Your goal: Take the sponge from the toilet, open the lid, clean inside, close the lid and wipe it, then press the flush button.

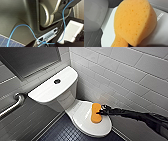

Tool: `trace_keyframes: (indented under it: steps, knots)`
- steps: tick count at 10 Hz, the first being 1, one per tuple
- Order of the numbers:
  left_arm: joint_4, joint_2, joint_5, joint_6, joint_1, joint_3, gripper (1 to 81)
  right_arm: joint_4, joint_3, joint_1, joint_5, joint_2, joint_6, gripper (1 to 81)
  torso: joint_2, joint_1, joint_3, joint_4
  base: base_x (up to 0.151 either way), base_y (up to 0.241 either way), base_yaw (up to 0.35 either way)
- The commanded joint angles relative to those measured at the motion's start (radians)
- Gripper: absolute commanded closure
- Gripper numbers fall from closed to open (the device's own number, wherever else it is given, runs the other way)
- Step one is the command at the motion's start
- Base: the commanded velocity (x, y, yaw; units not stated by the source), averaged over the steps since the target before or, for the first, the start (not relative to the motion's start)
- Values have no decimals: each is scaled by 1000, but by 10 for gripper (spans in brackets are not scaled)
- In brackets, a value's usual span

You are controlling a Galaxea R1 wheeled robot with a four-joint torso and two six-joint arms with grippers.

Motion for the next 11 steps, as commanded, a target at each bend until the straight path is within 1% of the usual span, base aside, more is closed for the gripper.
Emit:
trace_keyframes:
  steps: [1, 3, 4, 5, 7, 8, 11]
  knots:
    - [1, -5, 92, 9, 34, 19, 10, -15, -109, 120, -70, 131, 1, 811, 0, 0, 0, 0, 0, 0, 0]
    - [3, -5, 92, 9, 34, 18, 10, -19, -127, 121, -70, 187, 1, 811, 0, 0, 0, 0, 0, 0, 0]
    - [3, -4, 92, 9, 32, 18, 10, -19, -122, 107, -72, 186, 2, 811, 0, 0, 0, 0, 0, 0, 0]
    - [3, -1, 92, 9, 32, 13, 10, -18, -107, 77, -70, 162, 2, 811, 0, 0, 0, 0, 0, 0, 0]
    - [3, 2, 92, 9, 31, 11, 10, -7, -38, 8, -55, 62, 5, 811, 0, 0, 0, 0, 0, 0, 0]
    - [4, 2, 92, 9, 31, 11, 10, -9, 12, -28, -46, -13, 7, 811, 0, 0, 0, 0, 0, 0, 0]
    - [4, 5, 92, 9, 26, 13, 10, -7, 118, -114, 20, -168, 8, 811, 0, 0, 0, 0, 0, 0, 0]
